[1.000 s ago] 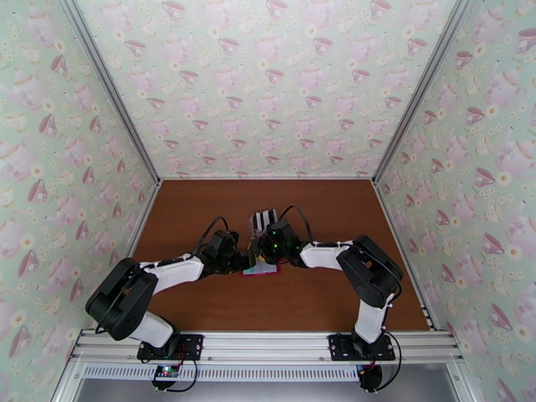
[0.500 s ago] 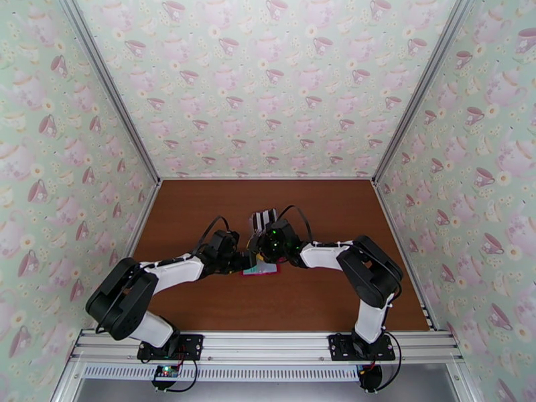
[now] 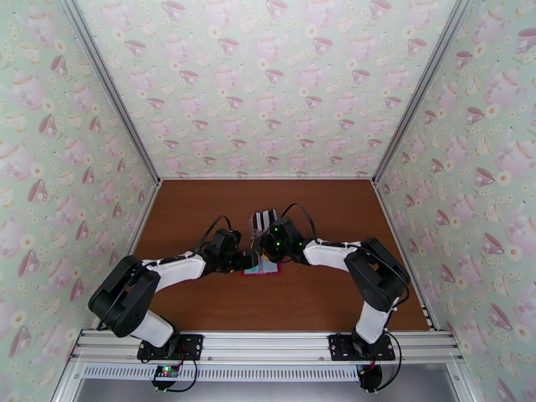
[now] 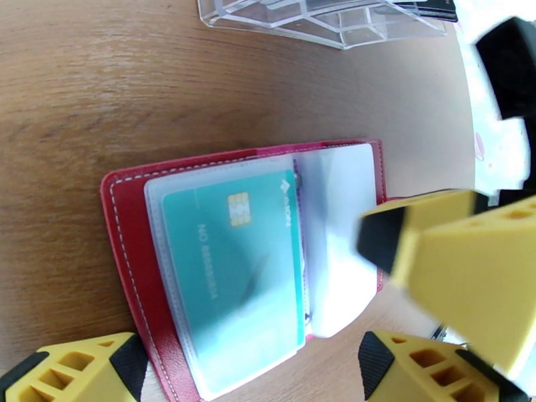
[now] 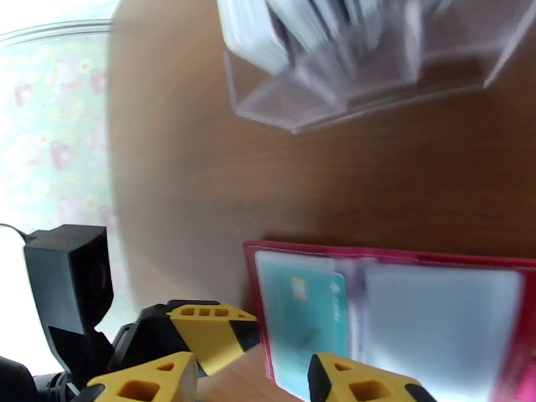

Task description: Put the credit cards into the card holder

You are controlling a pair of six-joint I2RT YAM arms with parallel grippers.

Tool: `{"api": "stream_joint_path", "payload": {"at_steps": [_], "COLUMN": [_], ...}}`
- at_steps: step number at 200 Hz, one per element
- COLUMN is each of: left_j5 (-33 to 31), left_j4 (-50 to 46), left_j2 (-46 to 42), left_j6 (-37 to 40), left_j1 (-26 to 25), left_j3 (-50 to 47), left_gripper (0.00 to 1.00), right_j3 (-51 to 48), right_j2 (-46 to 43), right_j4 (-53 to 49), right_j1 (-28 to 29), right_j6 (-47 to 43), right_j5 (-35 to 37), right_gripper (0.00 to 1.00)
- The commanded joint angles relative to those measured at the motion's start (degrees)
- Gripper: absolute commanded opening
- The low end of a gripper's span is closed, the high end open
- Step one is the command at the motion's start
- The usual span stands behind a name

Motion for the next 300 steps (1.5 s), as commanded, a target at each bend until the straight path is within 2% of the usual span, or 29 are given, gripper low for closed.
{"api": "stream_joint_path", "payload": {"at_steps": [1,33,123,229,300], "left_j5": [0.7,0.2,-0.9,-0.4,0.3], "left_j4": [1.9,1.4,-1.6,-1.0,0.2], "left_j2": [5.7,6.2,6.7,7.1,8.5], "left_j6": [0.9,1.0,2.7,3.5,5.1], "left_j1": [-1.9,-1.8,-1.3,-0.9,-0.9], "left_j3": [-0.8,-0.4,2.0,2.1,1.2], "left_gripper": [0.90,0.90,0.92,0.94,0.94], "right_j3": [5.6,8.2,11.3,11.3,8.3], "right_j2": [-2.1,-0.3,5.1,7.5,7.2], "right_j4": [-16.1,-20.5,-22.6,-22.1,-18.4], "right_j1": [-0.4,-0.9,-1.3,-1.4,-1.1], "right_j6": [-10.3,-13.4,-15.5,-15.7,-13.0], "right_j5": [8.1,10.8,12.0,12.7,9.8], "right_gripper": [0.50,0.50,0.50,0.50,0.50]}}
